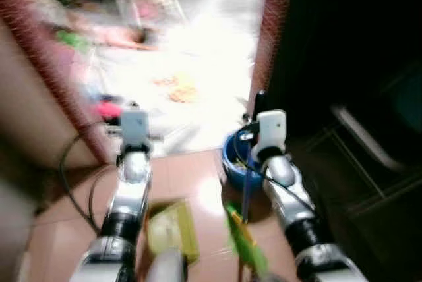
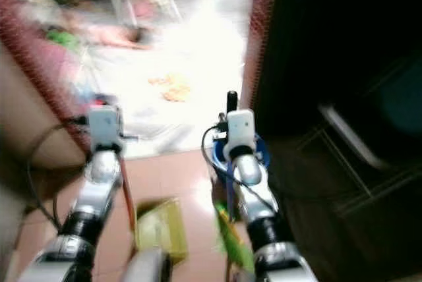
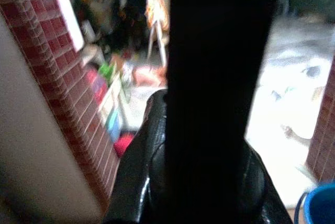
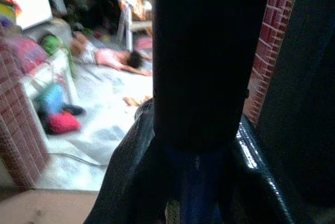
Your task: Sweep floor
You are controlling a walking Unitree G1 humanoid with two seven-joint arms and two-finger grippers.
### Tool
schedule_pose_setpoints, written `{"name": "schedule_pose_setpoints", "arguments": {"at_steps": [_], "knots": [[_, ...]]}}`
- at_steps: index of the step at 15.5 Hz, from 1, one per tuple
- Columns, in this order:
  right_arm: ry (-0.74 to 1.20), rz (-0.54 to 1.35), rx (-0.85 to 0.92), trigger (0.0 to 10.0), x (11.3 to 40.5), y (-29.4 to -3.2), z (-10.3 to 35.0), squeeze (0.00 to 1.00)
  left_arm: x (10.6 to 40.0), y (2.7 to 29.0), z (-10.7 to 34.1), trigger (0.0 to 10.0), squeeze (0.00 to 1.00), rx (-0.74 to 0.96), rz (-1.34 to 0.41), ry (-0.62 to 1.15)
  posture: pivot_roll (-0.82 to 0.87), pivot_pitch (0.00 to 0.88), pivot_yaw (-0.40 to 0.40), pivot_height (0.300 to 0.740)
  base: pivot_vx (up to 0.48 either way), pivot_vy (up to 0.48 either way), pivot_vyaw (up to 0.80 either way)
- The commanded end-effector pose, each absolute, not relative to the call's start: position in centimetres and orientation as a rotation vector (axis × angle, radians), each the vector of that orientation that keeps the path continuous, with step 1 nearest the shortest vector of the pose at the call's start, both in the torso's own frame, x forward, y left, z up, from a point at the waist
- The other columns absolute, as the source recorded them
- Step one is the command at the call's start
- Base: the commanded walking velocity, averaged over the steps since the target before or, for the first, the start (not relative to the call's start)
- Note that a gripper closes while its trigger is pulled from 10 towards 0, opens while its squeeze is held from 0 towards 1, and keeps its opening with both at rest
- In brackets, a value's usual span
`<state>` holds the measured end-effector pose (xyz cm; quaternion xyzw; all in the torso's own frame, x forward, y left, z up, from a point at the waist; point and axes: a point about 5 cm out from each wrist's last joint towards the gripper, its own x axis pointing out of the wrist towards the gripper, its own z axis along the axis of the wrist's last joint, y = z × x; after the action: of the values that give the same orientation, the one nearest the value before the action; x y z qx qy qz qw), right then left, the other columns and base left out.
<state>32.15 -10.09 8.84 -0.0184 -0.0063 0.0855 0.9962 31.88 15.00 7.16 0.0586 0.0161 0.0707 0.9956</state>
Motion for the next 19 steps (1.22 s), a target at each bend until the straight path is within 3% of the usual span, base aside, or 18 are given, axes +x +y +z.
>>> {"name": "schedule_pose_setpoints", "arguments": {"at_steps": [1, 8, 14, 19], "knots": [[-0.066, 0.150, -0.002, 10.0, 32.8, -10.3, 9.9, 0.00, 31.3, 14.2, 5.6, 10.0, 0.00, 0.108, 0.082, 0.112, -0.01, 0.000, 0.041, 0.731, 0.000, 0.000, 0.79], [-0.052, 0.082, -0.078, 10.0, 32.5, -13.0, 9.0, 0.00, 29.7, 13.7, 4.3, 10.0, 0.00, 0.093, 0.071, 0.127, 0.03, 0.000, -0.001, 0.731, 0.000, 0.000, 0.73], [0.020, -0.005, -0.058, 10.0, 31.0, -14.6, 6.5, 0.00, 29.0, 14.4, 4.1, 10.0, 0.00, 0.015, 0.065, 0.126, -0.02, 0.000, 0.042, 0.731, 0.000, 0.000, 0.00], [0.006, 0.033, -0.073, 10.0, 31.8, -13.5, 7.0, 0.00, 29.9, 13.4, 5.3, 10.0, 0.00, -0.010, 0.015, 0.097, -0.02, 0.000, 0.028, 0.731, 0.000, 0.455, -0.80]]}}
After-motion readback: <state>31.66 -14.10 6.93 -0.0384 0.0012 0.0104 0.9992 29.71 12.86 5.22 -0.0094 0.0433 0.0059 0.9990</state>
